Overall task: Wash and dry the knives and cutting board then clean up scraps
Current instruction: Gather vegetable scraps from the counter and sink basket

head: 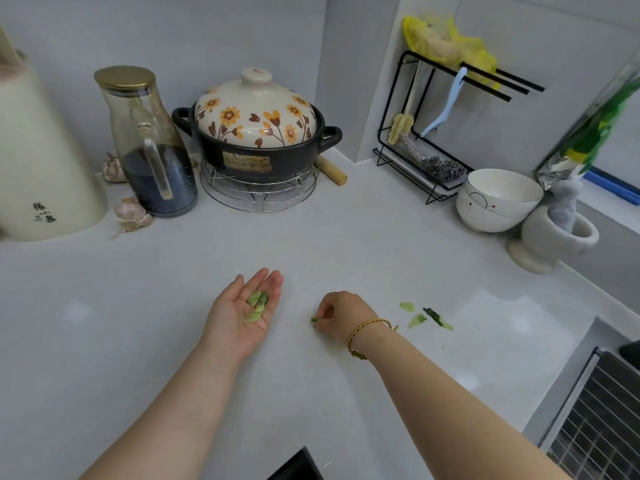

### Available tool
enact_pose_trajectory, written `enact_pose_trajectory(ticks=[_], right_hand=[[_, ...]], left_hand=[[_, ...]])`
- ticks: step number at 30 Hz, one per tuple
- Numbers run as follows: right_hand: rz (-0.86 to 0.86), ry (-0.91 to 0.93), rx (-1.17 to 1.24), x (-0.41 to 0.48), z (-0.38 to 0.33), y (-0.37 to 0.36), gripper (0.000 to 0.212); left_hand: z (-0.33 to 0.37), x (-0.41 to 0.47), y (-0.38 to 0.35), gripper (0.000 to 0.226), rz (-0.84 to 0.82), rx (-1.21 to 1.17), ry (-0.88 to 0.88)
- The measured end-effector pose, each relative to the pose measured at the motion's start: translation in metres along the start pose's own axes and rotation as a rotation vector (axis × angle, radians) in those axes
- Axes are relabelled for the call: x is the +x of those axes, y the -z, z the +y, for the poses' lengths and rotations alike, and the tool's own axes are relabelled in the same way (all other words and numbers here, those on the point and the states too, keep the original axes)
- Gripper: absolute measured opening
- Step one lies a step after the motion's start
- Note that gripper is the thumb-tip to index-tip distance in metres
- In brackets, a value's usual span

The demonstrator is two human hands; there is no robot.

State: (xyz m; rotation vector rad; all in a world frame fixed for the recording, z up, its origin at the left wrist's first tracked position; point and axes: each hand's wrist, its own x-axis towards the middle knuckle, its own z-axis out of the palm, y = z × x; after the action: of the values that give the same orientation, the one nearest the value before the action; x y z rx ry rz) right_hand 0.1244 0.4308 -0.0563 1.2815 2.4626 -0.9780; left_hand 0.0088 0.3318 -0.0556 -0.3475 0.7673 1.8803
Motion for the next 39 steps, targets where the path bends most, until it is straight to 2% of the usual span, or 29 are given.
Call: enact_pose_trajectory(ticks=[3,6,10,13,14,17,19,21,24,26,30,34,39], right_hand=[[0.016,-0.030,-0.027,0.000,0.002,-0.004,0.029],[0.005,-0.040,-0.050,0.000,-0.003,-0.004,0.005],[-0.041,-0.047,-0.196,0.002,-0.010,-0.004,0.025],[-0.055,-0.035,-0.206,0.001,-0.011,-0.004,0.016],[-0.048,-0.023,-0.187,0.000,-0.010,-0.004,0.007],[0.052,0.011,0.031,-0.006,-0.003,0.002,0.028],[0.163,0.073,0.171,-0.012,-0.005,0.009,0.033],[0.233,0.153,0.255,-0.019,-0.012,0.016,0.031],[0.266,0.230,0.268,-0.027,-0.024,0.021,0.016],[0.259,0.233,0.225,-0.032,-0.028,0.022,0.012],[0.258,0.201,0.296,-0.039,-0.025,0.026,0.016],[0.313,0.173,0.136,-0.040,-0.016,0.030,0.012],[0.338,0.154,-0.013,-0.042,-0.009,0.030,0.026]], left_hand=[[0.003,-0.001,0.001,0.036,0.004,-0.002,-0.004],[0.003,-0.002,0.003,0.036,0.003,-0.011,-0.003],[0.002,-0.003,0.004,0.036,-0.003,-0.007,0.009],[0.002,-0.003,0.004,0.036,0.000,-0.001,0.005],[0.003,-0.004,0.004,0.036,0.000,0.000,0.002],[0.001,-0.003,0.004,0.037,-0.004,0.008,0.002],[-0.004,-0.002,0.000,0.038,-0.010,0.027,0.014],[-0.014,-0.002,-0.010,0.039,-0.006,0.063,0.032],[-0.030,-0.004,-0.024,0.039,-0.041,0.122,0.077],[-0.038,-0.004,-0.029,0.040,-0.081,0.152,0.104],[-0.052,-0.006,-0.034,0.042,-0.094,0.188,0.108],[-0.063,-0.010,-0.038,0.040,-0.103,0.186,0.158],[-0.069,-0.009,-0.043,0.039,-0.090,0.213,0.162]])
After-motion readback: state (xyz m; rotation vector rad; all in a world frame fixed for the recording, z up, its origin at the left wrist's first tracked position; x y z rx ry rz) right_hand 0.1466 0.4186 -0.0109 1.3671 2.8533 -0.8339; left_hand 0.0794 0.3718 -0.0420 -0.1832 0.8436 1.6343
